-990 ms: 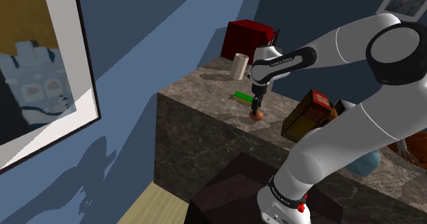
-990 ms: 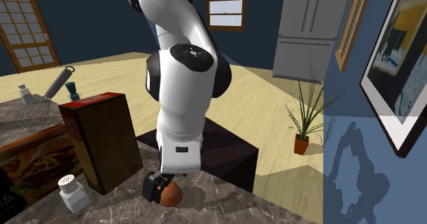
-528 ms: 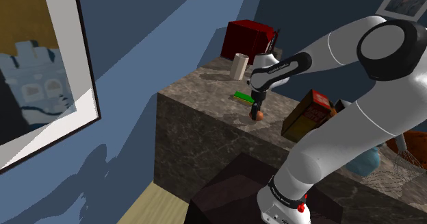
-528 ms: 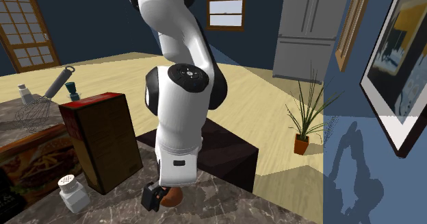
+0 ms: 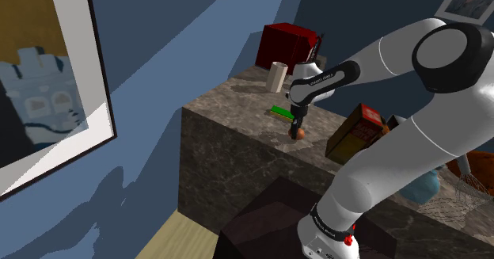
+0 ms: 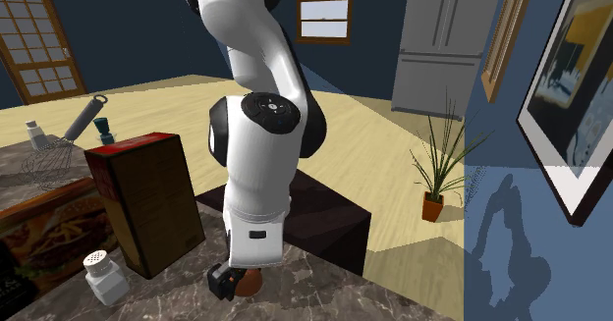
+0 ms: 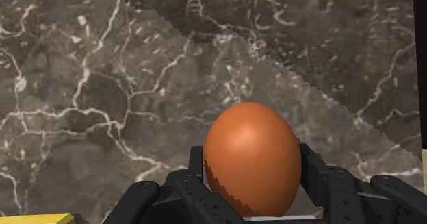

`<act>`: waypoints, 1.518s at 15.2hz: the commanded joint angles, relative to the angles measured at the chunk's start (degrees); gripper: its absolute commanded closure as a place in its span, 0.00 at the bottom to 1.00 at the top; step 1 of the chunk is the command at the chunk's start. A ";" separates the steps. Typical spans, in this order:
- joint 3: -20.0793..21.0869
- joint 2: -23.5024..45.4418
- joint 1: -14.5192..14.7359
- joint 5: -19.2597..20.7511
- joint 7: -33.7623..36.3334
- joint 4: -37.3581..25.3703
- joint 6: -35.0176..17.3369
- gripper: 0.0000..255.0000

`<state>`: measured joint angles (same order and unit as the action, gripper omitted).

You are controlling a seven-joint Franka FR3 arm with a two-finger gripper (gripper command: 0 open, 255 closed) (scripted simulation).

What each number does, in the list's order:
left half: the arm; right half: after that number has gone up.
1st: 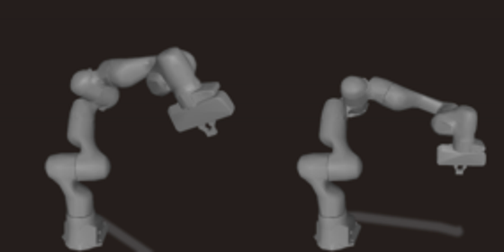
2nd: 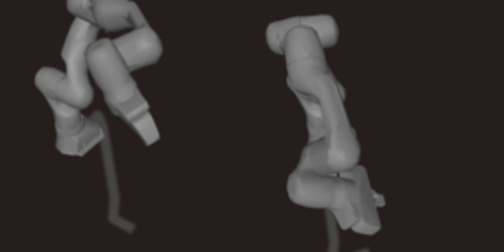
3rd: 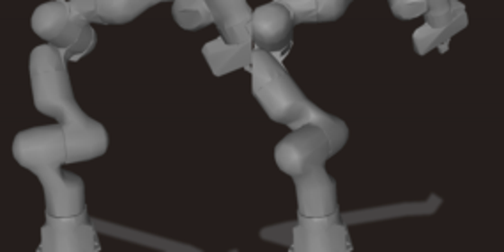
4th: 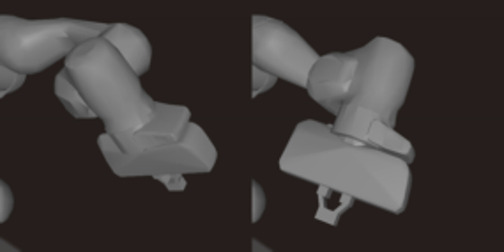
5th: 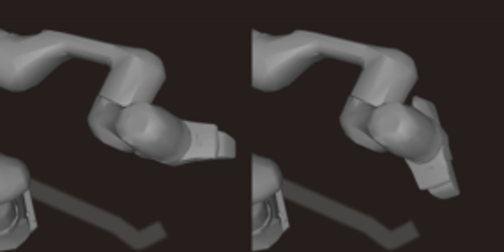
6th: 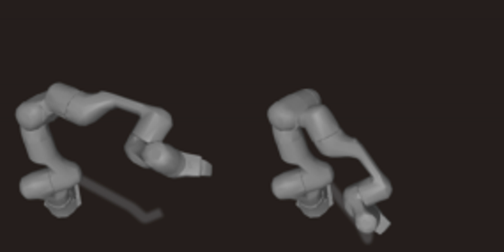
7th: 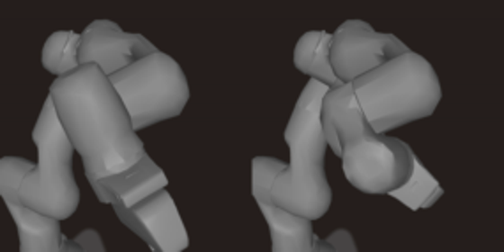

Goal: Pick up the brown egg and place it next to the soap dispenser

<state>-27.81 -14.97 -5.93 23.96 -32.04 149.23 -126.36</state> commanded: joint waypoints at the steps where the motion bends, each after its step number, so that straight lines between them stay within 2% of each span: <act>1: -0.01 0.01 -0.01 0.01 0.00 0.02 -0.01 1.00; 8: -0.01 0.04 -0.01 0.00 0.00 0.01 -0.02 1.00; 23: 2.58 -8.05 -0.07 -0.79 -1.36 -5.81 13.70 1.00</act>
<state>-25.33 -22.75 -6.02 23.27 -33.22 144.01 -113.50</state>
